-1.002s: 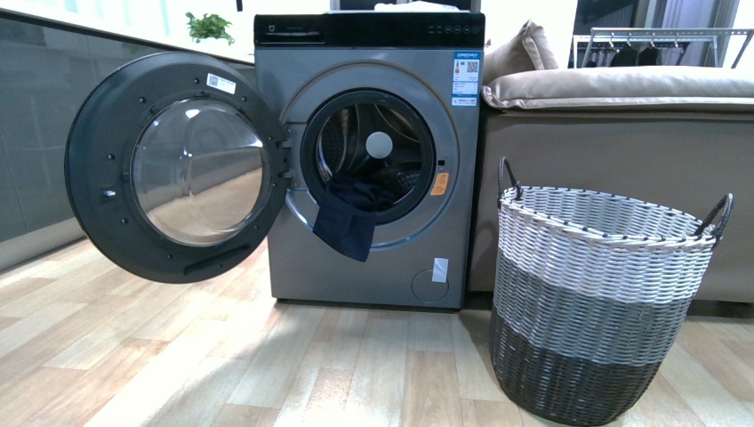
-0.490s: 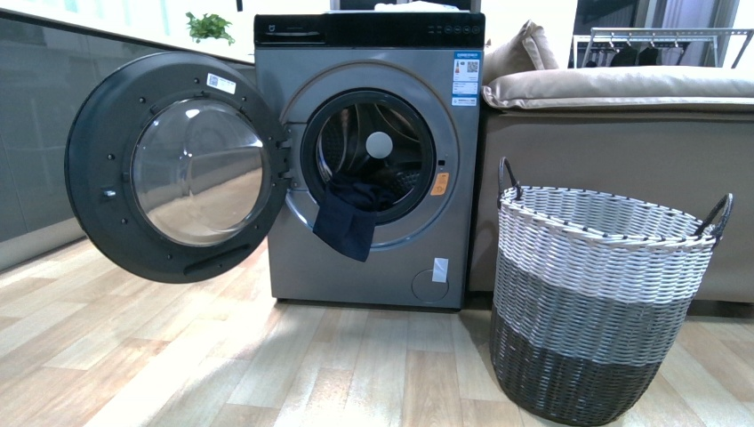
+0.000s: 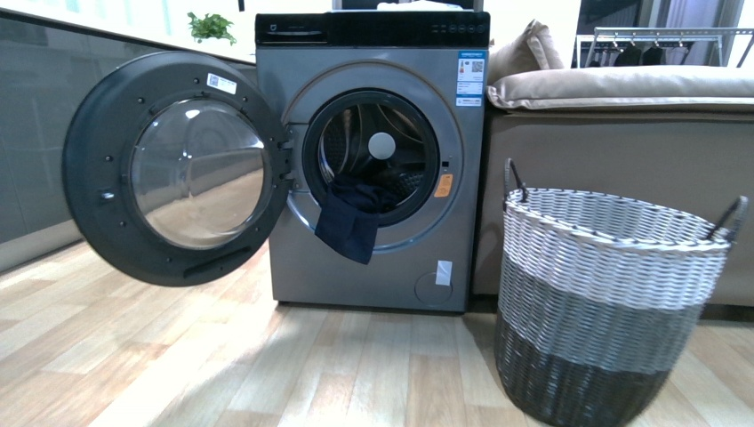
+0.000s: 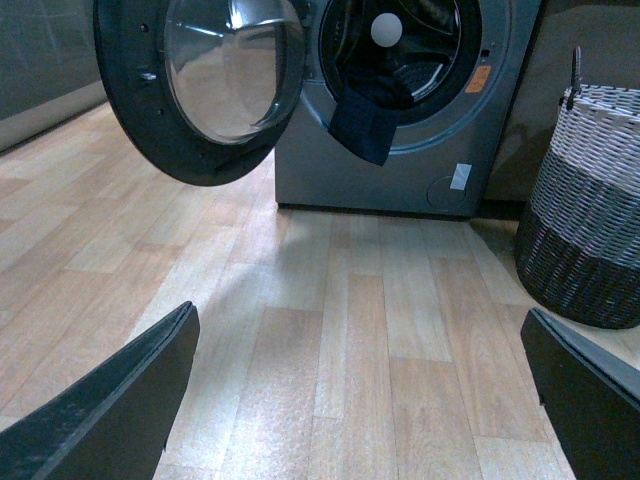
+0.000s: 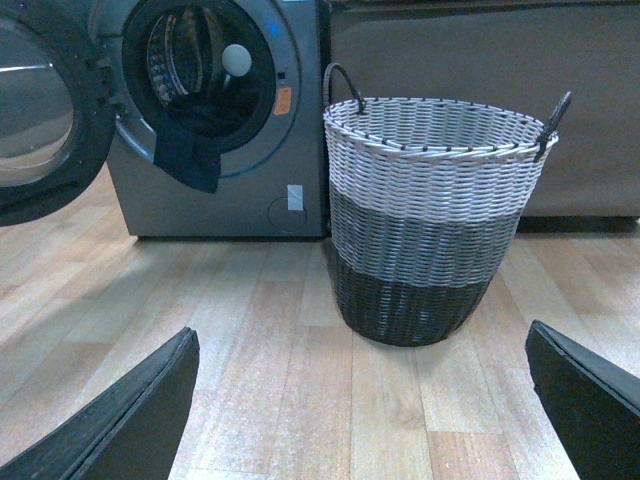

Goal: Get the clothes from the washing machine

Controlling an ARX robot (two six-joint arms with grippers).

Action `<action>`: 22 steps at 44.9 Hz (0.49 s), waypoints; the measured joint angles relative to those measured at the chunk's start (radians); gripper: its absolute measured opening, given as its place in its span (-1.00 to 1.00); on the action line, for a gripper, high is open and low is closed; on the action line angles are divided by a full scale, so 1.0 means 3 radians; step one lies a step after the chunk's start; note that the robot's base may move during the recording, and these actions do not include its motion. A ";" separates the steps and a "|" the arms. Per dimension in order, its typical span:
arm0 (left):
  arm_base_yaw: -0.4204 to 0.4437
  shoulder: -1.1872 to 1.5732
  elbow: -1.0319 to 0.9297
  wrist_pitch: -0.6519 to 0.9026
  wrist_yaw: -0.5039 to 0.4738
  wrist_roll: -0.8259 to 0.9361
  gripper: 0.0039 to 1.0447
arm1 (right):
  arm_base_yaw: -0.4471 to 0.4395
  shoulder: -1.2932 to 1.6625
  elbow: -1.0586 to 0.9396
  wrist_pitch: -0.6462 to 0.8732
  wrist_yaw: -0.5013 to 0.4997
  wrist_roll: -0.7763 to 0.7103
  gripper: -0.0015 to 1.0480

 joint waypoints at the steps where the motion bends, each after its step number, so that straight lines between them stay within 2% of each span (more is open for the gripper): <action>1: 0.0000 0.0000 0.0000 0.0000 -0.0001 0.0000 0.88 | 0.0000 0.0000 0.0000 0.0000 0.0000 0.0000 0.86; 22: 0.0000 0.0003 0.0000 0.0000 0.0004 0.0001 0.88 | 0.0000 0.0000 0.0000 0.0000 0.0009 0.0001 0.86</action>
